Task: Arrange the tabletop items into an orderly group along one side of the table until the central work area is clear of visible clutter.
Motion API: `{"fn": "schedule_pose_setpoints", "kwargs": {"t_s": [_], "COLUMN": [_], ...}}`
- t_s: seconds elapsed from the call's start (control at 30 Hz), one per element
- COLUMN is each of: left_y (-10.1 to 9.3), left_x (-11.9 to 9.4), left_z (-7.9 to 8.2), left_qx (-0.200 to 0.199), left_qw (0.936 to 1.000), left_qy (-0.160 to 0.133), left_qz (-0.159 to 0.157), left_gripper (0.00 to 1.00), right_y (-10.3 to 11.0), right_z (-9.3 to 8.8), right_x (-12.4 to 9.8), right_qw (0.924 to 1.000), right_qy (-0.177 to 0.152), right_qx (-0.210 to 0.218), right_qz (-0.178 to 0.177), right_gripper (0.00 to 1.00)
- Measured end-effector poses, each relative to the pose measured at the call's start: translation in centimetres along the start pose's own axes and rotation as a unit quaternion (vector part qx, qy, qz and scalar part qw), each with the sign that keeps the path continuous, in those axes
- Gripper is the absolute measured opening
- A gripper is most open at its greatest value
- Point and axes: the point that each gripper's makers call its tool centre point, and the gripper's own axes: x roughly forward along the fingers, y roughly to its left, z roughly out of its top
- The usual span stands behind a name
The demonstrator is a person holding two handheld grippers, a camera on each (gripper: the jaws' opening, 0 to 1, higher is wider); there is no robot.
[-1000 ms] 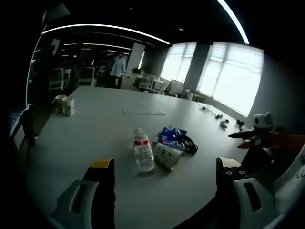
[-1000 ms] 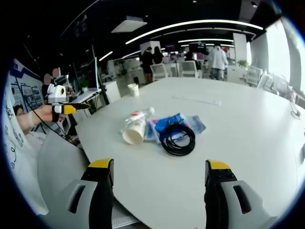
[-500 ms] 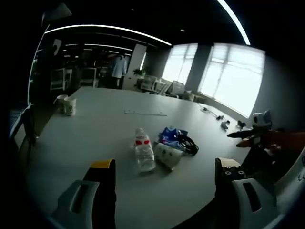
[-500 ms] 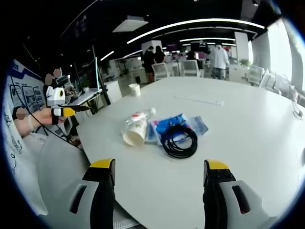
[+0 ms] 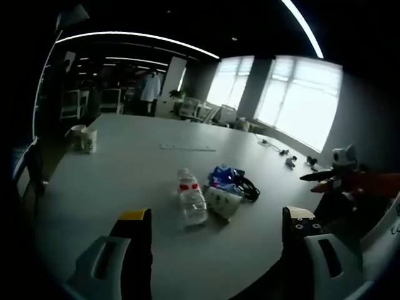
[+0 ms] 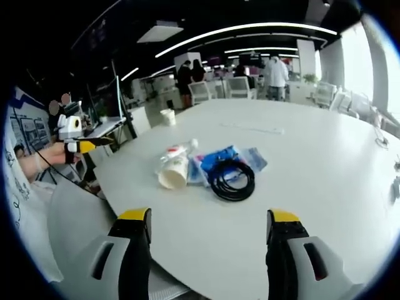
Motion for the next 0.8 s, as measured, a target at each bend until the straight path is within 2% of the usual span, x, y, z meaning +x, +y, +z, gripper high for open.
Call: {"fn": "schedule_pose_setpoints", "kwargs": {"t_s": [0.13,0.33,0.5,0.6,0.8], "left_y": [0.3,0.9,1.1,1.6,1.5], "left_x": [-0.3,-0.5,-0.6,-0.5,-0.3], "left_z": [-0.2,-0.4,-0.3,-0.5,-0.7], "left_qx": [0.002,0.002,-0.003,-0.003,-0.004], "left_qw": [0.9999,0.9996,0.9997,0.9999,1.0], "left_qy": [0.003,0.008,0.002,0.003,0.002], "left_qz": [-0.01,-0.026,-0.025,-0.012,-0.004], "left_gripper": [0.83,0.81,0.8,0.79,0.78], "right_y": [0.5,1.4,1.9,2.0,1.3], "right_z": [-0.1,0.7,1.4,1.7,1.9], "right_x": [-0.3,-0.3,0.7,1.3,1.5], "right_qw": [0.9999,0.9996,0.9998,0.9999,0.9999], "right_qy": [0.002,-0.003,-0.001,0.002,0.001], "right_qx": [-0.001,0.002,0.002,-0.005,-0.007], "right_qz": [-0.012,-0.029,-0.022,-0.01,-0.012], "right_gripper": [0.73,0.73,0.73,0.73,0.72]}}
